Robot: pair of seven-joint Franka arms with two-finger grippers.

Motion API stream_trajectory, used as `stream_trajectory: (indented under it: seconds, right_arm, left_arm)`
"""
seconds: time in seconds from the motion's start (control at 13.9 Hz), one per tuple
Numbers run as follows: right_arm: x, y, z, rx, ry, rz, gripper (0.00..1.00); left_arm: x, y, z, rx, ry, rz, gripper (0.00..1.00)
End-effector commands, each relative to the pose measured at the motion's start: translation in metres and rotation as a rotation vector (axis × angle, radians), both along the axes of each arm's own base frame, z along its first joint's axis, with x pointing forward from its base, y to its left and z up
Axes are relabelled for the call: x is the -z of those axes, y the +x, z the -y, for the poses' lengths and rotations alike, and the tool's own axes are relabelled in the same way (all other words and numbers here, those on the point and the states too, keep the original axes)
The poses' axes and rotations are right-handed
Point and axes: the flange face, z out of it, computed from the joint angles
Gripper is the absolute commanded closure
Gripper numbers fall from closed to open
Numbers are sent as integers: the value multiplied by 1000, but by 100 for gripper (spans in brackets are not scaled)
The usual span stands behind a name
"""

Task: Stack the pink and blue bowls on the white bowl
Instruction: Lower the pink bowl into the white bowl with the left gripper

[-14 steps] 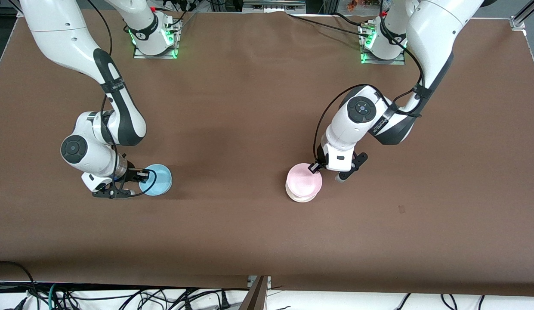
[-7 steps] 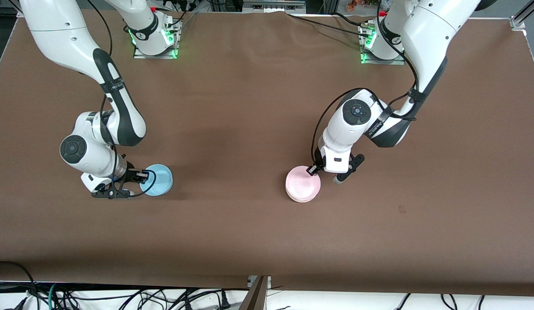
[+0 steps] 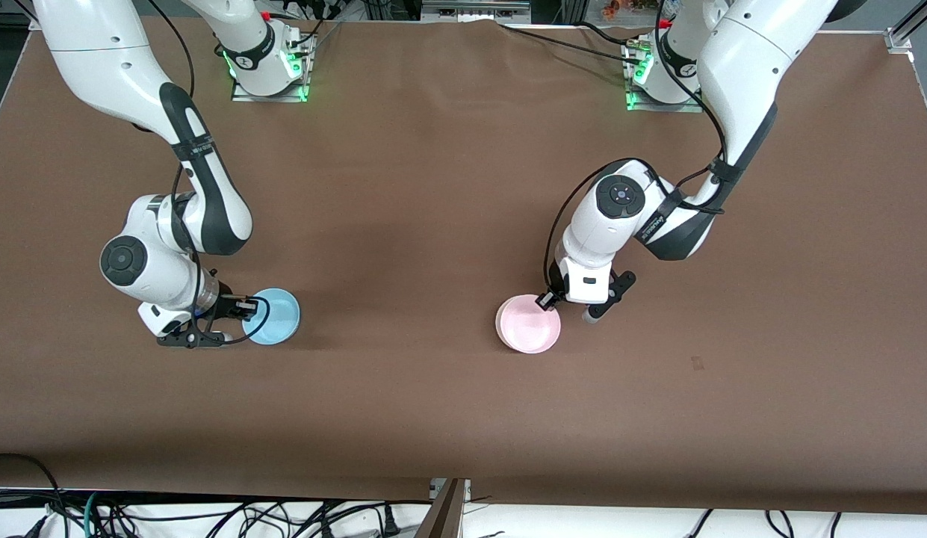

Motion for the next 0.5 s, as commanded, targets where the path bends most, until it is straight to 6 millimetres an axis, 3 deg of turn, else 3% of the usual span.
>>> stream_trajectory:
  seconds: [0.0,0.43]
  right_arm:
    - [1,2,-3,-8,12,-6,100]
    - [-2,4,-9,-16,16,-11,100]
  left_arm:
    - [1,4,5,-9,4,19,100]
    - [-1,2,9,-21,1,19,100]
